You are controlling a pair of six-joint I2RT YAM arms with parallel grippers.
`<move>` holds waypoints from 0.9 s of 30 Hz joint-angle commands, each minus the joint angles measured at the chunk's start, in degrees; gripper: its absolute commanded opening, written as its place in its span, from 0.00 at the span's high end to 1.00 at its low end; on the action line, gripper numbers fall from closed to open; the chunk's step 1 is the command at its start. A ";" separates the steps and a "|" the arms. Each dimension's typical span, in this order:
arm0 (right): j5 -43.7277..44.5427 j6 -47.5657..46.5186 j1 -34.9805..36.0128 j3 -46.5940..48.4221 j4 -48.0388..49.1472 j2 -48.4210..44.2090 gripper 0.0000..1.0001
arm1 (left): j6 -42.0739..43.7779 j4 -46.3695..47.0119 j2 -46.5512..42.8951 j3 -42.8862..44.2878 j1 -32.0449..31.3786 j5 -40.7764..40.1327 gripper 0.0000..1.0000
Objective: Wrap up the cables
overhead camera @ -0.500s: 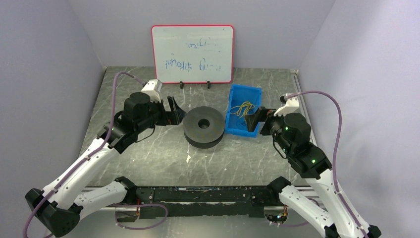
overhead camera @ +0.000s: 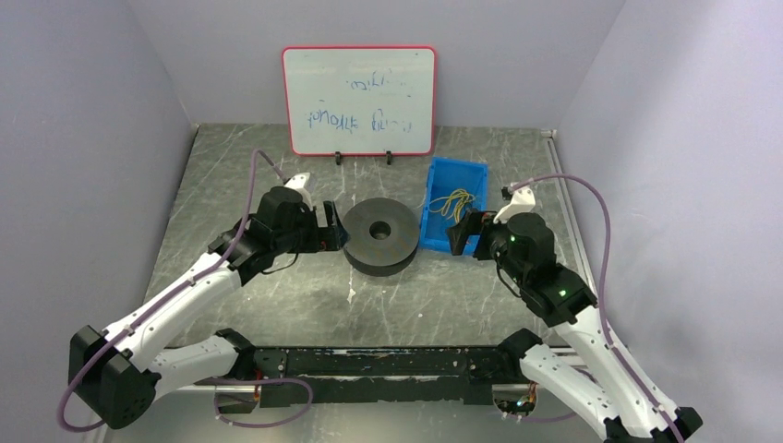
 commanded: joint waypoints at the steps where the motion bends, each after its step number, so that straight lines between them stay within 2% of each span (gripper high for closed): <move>1: -1.46 1.33 -0.07 -2.11 2.22 1.08 0.00 | -1.56 3.79 1.12 -1.84 0.65 3.07 0.02; 12: 2.38 6.14 -0.07 -3.01 6.87 10.16 0.02 | -0.31 4.24 5.53 -2.04 2.29 4.23 0.02; 18: 7.07 8.09 -0.07 -2.07 9.04 16.97 0.07 | 2.37 1.54 6.24 0.67 2.29 4.01 0.03; 25: 12.65 11.34 -0.07 -2.38 12.70 21.54 0.20 | 6.14 -1.99 4.33 4.46 2.31 0.81 0.03; 27: 15.03 13.80 -0.07 -1.85 12.84 23.60 0.30 | 7.02 -3.31 3.53 5.36 2.33 0.13 0.03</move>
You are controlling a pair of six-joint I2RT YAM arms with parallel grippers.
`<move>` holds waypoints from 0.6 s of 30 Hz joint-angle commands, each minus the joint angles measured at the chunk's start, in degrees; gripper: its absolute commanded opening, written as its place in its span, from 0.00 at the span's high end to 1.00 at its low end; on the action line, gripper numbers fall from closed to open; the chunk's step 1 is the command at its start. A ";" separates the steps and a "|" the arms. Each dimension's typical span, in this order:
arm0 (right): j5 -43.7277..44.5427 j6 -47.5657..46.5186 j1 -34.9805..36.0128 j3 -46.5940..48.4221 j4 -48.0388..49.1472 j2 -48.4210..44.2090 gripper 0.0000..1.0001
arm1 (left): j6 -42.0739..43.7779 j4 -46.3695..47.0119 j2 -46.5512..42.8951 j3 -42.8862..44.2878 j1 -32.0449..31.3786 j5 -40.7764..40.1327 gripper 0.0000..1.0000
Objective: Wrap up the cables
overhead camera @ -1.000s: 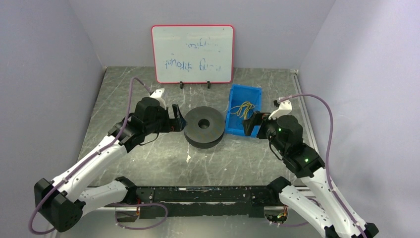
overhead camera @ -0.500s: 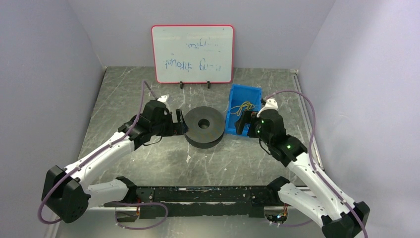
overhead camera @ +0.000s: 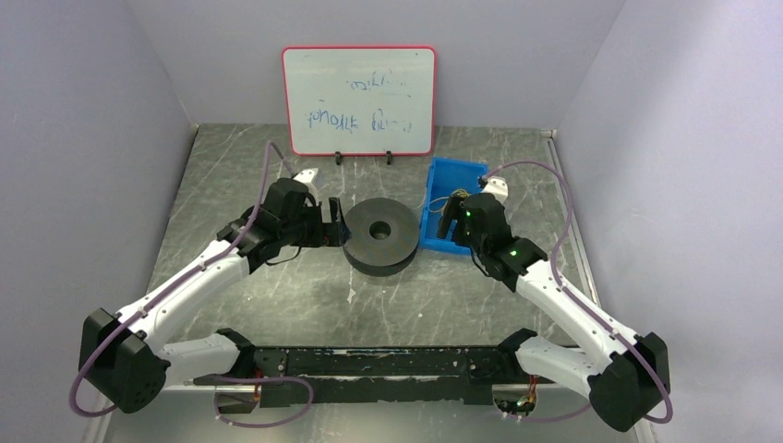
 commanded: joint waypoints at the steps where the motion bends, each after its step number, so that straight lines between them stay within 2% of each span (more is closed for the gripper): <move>1: 7.01 5.62 -0.07 1.33 2.51 3.76 0.33 | 3.35 -3.97 -2.57 3.97 0.43 -1.80 0.03; 4: 8.26 8.96 -0.07 2.30 3.26 6.28 0.42 | 5.03 -5.43 -4.27 6.23 0.37 -0.60 0.03; 9: 9.33 14.92 -0.11 4.07 5.61 10.86 0.50 | 10.93 -8.23 -5.80 9.72 0.36 -2.63 0.02; 14: 12.42 21.90 -0.15 7.16 5.02 16.85 0.58 | 12.28 -3.78 -8.79 5.37 0.36 -0.36 0.02; 18: 14.38 26.37 -0.15 9.91 4.31 21.21 0.59 | 12.06 -2.82 -8.57 2.63 0.47 1.27 0.02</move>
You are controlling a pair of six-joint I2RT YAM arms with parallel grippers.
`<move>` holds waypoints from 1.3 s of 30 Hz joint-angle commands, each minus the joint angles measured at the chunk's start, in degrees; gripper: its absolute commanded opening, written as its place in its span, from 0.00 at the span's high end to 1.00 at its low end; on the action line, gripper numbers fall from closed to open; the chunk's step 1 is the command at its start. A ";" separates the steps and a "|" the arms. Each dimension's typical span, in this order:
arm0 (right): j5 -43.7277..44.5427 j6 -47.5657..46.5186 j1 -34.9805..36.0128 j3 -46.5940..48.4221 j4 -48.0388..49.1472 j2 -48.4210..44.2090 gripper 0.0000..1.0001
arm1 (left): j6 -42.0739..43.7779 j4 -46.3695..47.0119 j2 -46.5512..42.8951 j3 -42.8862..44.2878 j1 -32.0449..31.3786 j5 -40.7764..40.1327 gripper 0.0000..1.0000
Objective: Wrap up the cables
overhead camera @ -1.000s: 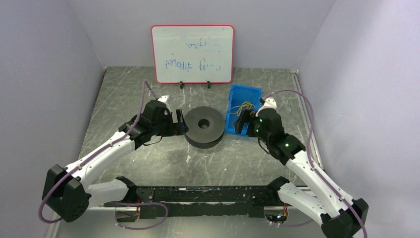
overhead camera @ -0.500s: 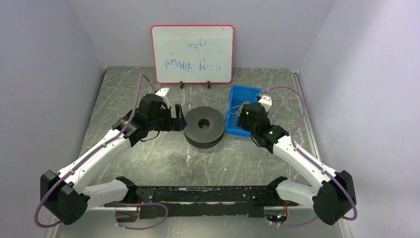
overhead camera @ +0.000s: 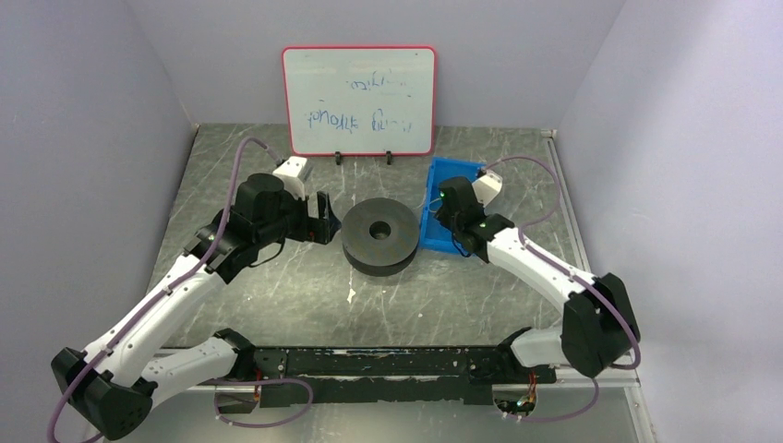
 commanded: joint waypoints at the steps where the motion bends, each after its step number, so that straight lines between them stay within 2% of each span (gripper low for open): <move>1: 4.94 7.52 -0.18 3.41 0.58 3.74 0.60 | 1.60 1.36 0.69 -2.81 0.45 3.15 0.02; 11: 6.85 10.74 -2.29 6.58 4.19 11.94 0.62 | 2.20 0.96 -1.55 -4.73 0.60 1.11 0.02; 22: 0.78 14.31 -7.13 8.65 8.28 17.37 0.63 | 2.52 1.05 -2.92 -5.26 0.72 0.47 0.02; 39: -6.53 19.98 -10.60 11.19 12.42 26.46 0.63 | 2.78 0.99 -3.83 -5.57 0.71 -0.02 0.02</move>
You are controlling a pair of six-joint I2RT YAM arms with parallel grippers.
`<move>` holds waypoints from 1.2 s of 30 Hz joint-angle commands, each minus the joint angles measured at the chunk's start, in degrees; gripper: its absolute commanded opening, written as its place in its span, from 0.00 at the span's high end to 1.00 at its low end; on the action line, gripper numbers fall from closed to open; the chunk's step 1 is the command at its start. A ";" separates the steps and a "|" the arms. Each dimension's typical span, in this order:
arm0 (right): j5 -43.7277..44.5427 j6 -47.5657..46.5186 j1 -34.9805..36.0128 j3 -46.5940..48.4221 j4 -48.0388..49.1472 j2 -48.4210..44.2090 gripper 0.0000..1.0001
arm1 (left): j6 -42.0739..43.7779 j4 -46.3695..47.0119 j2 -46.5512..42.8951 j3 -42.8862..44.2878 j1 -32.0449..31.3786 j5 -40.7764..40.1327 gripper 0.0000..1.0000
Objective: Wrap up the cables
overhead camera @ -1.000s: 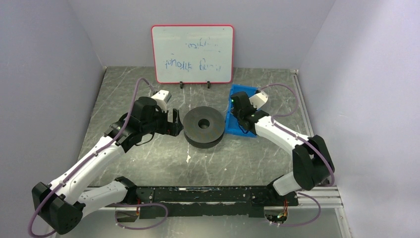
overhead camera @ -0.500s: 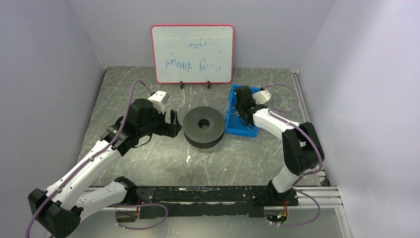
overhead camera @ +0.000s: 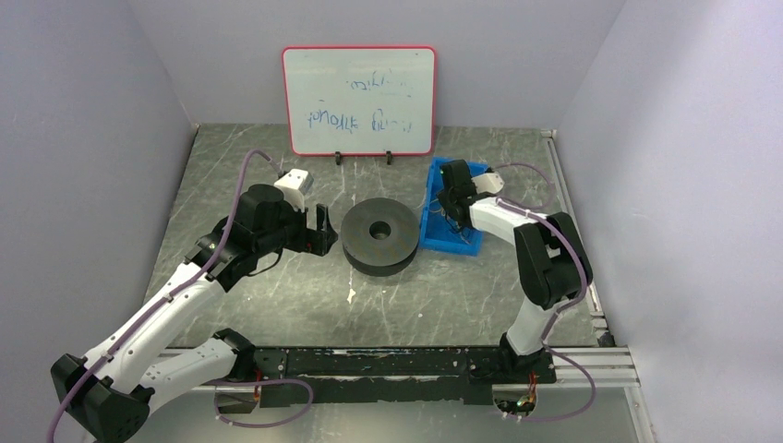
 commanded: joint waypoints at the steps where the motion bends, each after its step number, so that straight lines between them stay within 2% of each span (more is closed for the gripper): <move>1: -1.88 2.38 -0.48 2.06 2.40 2.34 0.64 | 0.88 1.06 -1.12 -0.64 0.39 -0.89 0.02; 18: -5.30 5.81 -1.77 4.80 3.25 9.18 0.70 | 0.84 0.87 -0.58 -0.54 0.41 -1.12 0.02; 24: -5.10 5.55 -1.98 4.15 4.27 8.12 0.87 | 0.81 0.83 -0.53 -0.62 0.48 -1.52 0.02; 27: -4.72 5.03 -1.96 3.23 4.94 6.57 1.00 | 0.92 0.90 -0.23 -0.61 0.66 -1.32 0.02; 36: -3.28 2.77 -1.99 -0.62 6.75 -3.14 1.00 | 0.93 0.92 -0.14 -0.63 0.96 -1.22 0.02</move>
